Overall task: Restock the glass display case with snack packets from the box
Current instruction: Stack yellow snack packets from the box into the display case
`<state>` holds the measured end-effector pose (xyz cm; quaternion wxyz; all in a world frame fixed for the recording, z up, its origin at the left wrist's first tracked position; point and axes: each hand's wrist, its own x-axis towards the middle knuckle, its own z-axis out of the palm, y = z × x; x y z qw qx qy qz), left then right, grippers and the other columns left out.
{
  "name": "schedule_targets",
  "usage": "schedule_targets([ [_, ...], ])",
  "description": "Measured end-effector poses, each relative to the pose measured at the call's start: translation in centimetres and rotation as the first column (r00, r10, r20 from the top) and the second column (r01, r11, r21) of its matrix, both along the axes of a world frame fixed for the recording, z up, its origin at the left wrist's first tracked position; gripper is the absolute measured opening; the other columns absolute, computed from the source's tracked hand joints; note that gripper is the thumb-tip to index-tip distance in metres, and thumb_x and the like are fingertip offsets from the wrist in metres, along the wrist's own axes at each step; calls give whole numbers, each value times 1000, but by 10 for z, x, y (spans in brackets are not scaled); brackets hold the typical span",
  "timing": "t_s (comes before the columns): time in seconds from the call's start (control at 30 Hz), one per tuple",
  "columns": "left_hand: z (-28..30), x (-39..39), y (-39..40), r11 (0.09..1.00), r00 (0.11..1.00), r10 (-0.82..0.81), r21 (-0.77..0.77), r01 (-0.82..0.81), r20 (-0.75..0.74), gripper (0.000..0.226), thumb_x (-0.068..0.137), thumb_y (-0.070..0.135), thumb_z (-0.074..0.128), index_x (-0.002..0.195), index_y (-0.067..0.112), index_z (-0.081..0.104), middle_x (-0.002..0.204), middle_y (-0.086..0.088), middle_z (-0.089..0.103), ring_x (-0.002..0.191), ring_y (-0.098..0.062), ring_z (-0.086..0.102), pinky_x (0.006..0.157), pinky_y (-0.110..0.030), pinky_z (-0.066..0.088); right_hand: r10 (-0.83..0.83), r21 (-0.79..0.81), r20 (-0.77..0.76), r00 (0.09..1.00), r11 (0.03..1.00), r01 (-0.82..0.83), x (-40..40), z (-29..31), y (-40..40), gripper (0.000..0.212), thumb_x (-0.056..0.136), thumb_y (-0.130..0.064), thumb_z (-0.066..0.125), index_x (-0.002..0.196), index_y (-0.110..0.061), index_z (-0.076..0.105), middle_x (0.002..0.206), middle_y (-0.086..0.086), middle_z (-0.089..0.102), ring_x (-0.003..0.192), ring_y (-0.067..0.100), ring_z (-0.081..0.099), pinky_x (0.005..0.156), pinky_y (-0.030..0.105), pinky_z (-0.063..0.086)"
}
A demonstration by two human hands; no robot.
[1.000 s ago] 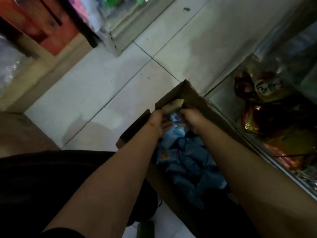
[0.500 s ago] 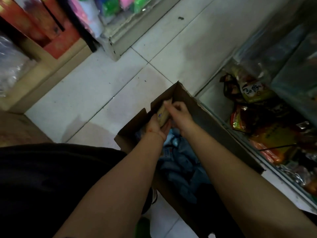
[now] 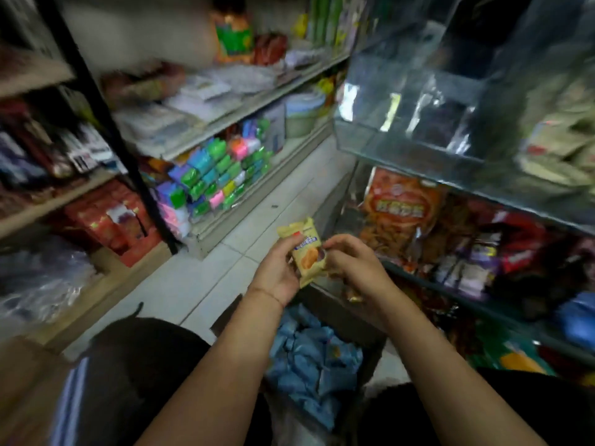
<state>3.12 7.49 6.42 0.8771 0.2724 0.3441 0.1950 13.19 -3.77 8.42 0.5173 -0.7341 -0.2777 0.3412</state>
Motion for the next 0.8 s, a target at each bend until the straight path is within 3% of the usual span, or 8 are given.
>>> schedule_targets([
  [0.13,87,11,-55,946,985,-128,313,87,115,25,88,5,60,112,13,64,90,-9,72,75,-21,68,60,-29,55,-103,108,347,932,992,70,-8,83,-52,41,76,-25,80,103,-18,50,89,-6,62,80,7,58,69,15,46],
  [0.27,162,35,-125,837,961,-225,536,108,158,31,84,-2,65,113,7,63,100,-12,72,89,-25,70,72,-33,57,-268,154,651,710,963,222,-3,151,-113,70,67,-40,76,124,-23,38,111,0,61,101,21,59,82,38,52],
  [0.4,216,67,-192,664,958,-262,742,89,120,31,84,3,69,115,7,64,109,-10,71,103,-22,67,90,-31,54,-360,225,722,590,930,292,15,199,-177,86,73,-28,74,145,-26,26,129,2,55,112,22,56,87,34,50],
  [0.53,241,102,-236,518,968,-241,853,68,69,17,91,18,64,107,17,67,108,-3,69,102,-17,65,88,-31,52,-500,309,763,410,839,449,41,228,-232,67,80,-36,68,138,-31,36,123,9,53,105,29,56,80,33,47],
  [0.6,243,117,-243,257,982,-183,962,86,-39,12,93,19,58,100,22,67,108,4,66,106,-13,60,91,-26,46,-564,346,769,301,763,545,58,241,-254,59,81,-38,68,131,-26,39,119,10,48,96,32,57,72,34,46],
  [0.67,241,132,-242,-102,982,-126,986,131,-143,22,91,14,55,107,21,68,117,3,62,116,-13,53,101,-26,39,-565,332,794,223,712,619,75,251,-269,57,82,-36,70,126,-19,38,120,13,42,90,35,57,67,35,45],
  [0.73,238,146,-237,-432,954,-92,875,220,-285,36,90,16,53,124,20,63,136,-1,53,131,-19,41,112,-32,30,-502,256,842,198,695,672,91,257,-275,57,82,-34,72,123,-14,36,124,17,38,85,38,58,63,35,44],
  [0.8,236,158,-233,-626,906,-20,712,319,-423,46,93,27,49,139,24,50,150,3,39,140,-20,29,116,-38,23,-380,131,898,223,713,688,103,259,-271,57,83,-29,72,122,-11,35,127,21,34,80,39,60,63,39,47],
])
